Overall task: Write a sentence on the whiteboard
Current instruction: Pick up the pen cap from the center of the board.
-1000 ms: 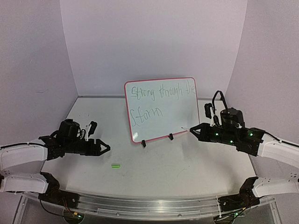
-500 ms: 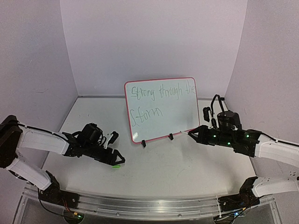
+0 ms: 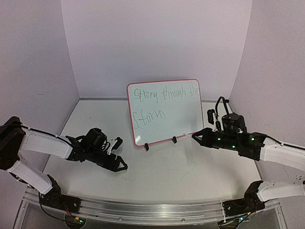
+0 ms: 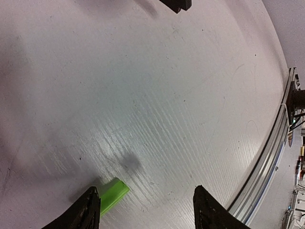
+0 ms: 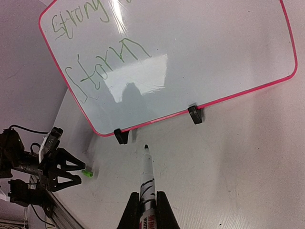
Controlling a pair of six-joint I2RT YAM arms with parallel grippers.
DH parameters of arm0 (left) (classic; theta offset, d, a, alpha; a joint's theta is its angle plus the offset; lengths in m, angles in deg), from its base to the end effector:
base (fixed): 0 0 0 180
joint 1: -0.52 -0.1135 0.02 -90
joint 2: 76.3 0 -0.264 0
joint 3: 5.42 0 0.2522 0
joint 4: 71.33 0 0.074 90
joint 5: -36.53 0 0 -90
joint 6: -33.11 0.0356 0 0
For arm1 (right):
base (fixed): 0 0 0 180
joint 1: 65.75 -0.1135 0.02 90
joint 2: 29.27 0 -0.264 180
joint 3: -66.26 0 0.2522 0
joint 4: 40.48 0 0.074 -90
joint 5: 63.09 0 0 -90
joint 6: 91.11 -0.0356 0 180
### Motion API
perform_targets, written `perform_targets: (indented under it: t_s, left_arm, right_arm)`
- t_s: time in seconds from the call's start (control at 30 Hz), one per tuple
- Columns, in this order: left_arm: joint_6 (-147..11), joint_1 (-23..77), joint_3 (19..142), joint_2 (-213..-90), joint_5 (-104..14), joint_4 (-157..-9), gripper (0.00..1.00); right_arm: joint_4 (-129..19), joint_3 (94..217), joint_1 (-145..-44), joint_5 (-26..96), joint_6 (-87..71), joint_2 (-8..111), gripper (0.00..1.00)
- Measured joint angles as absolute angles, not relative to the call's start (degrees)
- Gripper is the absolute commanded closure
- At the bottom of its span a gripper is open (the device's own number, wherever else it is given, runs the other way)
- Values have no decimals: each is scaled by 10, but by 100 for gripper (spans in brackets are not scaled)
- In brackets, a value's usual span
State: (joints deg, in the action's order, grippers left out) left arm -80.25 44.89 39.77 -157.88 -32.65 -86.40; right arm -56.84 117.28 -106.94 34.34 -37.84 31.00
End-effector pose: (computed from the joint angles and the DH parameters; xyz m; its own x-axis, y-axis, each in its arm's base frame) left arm 0.1707 -0.1847 0.1411 -0.8352 0.2986 -0.4618 0.5237 0.6881 -0.5023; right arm 0.1750 0.1593 0.2550 -0.7037 0.1722 -0.6893 -0.3992 0.7068 0.5841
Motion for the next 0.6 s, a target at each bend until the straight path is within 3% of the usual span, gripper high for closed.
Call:
perform_targets:
  t_s: [0.37, 0.6]
  left_arm:
    - [-806, 473, 369, -1544, -325, -922, 35]
    - [-811, 492, 369, -1535, -334, -956, 44]
  right_arm:
    - [-568, 1163, -1069, 343, -380, 310, 100]
    - [-566, 1152, -1069, 343, -384, 301, 100]
